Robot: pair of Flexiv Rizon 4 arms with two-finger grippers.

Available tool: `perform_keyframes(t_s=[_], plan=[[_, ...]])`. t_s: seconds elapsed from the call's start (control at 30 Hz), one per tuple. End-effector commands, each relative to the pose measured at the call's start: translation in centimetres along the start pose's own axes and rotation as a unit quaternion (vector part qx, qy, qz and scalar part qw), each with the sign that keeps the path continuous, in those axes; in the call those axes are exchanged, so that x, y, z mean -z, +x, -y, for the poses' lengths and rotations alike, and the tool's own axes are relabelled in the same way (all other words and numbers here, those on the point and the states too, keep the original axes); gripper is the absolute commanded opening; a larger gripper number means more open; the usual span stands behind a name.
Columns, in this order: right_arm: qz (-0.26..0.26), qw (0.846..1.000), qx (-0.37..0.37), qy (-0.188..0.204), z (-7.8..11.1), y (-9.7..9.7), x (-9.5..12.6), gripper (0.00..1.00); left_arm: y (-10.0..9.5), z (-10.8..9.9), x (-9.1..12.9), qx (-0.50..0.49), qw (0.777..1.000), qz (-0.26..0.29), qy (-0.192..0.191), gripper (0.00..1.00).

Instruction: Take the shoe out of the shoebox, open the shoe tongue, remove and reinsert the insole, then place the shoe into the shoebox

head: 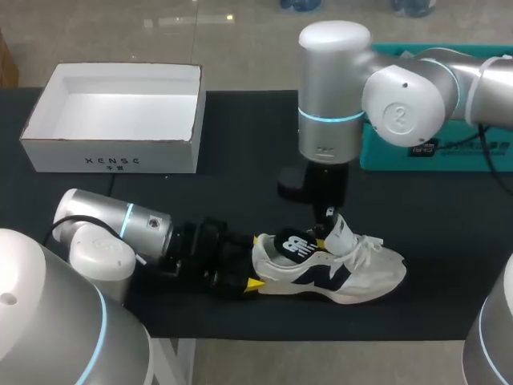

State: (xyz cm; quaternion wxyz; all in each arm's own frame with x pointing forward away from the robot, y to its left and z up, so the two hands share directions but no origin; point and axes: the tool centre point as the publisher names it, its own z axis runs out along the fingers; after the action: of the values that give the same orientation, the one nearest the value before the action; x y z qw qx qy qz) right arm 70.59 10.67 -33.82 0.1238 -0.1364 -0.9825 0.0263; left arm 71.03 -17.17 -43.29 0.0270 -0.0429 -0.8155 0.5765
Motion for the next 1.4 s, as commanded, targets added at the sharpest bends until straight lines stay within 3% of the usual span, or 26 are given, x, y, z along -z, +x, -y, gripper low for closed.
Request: perform_keyframes(t_s=[0.03,0.37,0.7,0.8,0.93,1.23,1.3,1.4], plan=[[0.000,1.000,0.011,-0.009,-0.4,-0.7,0.3,0.00,-0.1,-0.4,-0.5,0.000,1.000,0.001,-0.001,0.00],[-0.001,0.998,0.057,-0.029,-5.2,-4.1,1.0,0.00,-0.1,-0.4,-0.5,0.000,1.000,0.001,-0.001,0.00],[0.025,0.995,0.090,-0.043,-8.4,-6.1,5.5,0.00,-0.1,-0.4,-0.5,0.000,1.000,0.001,-0.001,0.00],[0.026,0.994,0.098,-0.043,-9.3,-6.0,6.1,0.00,-0.1,-0.4,-0.5,0.000,1.000,0.001,-0.001,0.00],[0.012,0.992,0.106,-0.064,-9.8,-5.4,5.2,0.00,-0.1,-0.4,-0.5,0.000,1.000,0.001,-0.001,0.00],[-0.013,0.989,0.111,-0.092,-9.4,-3.2,3.7,0.00,-0.1,-0.4,-0.5,0.000,1.000,0.001,-0.001,0.00],[-0.021,0.989,0.108,-0.103,-9.1,-2.9,3.3,0.05,-0.1,-0.4,-0.5,0.000,1.000,0.001,-0.001,0.00],[-0.026,0.988,0.105,-0.111,-8.7,-2.3,3.0,0.24,-0.1,-0.4,-0.5,0.000,1.000,0.001,-0.001,0.00]])
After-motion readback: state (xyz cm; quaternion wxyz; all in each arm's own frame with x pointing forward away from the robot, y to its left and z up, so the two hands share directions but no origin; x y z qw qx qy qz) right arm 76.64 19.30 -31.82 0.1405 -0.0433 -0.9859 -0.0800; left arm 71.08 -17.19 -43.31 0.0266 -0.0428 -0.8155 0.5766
